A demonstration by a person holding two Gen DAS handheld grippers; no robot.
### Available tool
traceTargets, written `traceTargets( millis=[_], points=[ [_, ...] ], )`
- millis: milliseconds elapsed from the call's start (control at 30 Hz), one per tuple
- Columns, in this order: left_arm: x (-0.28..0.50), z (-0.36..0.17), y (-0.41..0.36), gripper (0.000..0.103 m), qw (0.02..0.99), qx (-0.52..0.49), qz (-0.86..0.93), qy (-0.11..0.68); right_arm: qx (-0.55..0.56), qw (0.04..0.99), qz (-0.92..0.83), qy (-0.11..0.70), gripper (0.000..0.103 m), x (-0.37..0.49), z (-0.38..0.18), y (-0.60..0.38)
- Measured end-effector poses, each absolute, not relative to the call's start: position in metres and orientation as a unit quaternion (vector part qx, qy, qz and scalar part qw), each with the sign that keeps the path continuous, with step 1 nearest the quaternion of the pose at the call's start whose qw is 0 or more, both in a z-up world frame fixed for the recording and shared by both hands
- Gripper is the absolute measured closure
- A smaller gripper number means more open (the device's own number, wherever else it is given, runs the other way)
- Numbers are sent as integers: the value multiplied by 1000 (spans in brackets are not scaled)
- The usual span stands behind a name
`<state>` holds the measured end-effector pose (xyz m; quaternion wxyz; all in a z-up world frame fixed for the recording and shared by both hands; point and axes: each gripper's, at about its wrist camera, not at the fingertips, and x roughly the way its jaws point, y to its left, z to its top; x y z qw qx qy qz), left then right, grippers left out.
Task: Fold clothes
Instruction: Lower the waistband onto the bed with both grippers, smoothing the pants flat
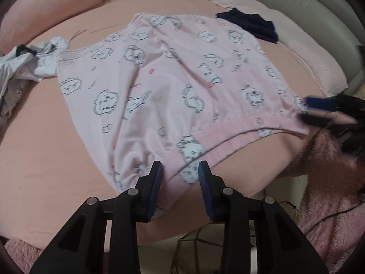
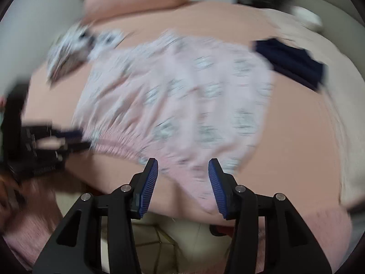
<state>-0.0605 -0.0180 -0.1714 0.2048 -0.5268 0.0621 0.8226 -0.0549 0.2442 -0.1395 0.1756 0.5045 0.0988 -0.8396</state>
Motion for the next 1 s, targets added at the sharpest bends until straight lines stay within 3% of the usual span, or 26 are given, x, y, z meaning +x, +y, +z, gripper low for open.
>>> traceTargets(
  millis=[200, 267, 333, 767, 833, 900, 1000],
  points=[
    [-62, -180, -11, 72, 194, -528, 823, 76, 523, 170, -820, 157, 65, -65, -181, 222],
    [-63, -177, -12, 76, 196, -522, 828, 65, 513, 169, -829, 144, 79, -62, -176, 227],
    [-66, -176, -15, 76, 201, -520, 829, 47, 500, 168, -840, 125, 87, -59, -172, 235],
    [-68, -183, -8, 72, 194, -503, 840, 66, 475, 179, -859, 63, 84, -57, -161, 244],
    [-72, -186, -4, 75, 178, -497, 846, 72, 466, 157, -867, 79, 82, -58, -163, 242],
    [-71, -184, -3, 87, 171, -489, 852, 74, 459, 153, -870, 92, 82, -56, -165, 239],
    [-66, -174, -7, 92, 179, -474, 860, 69, 445, 164, -876, 89, 86, -51, -159, 236]
  ],
)
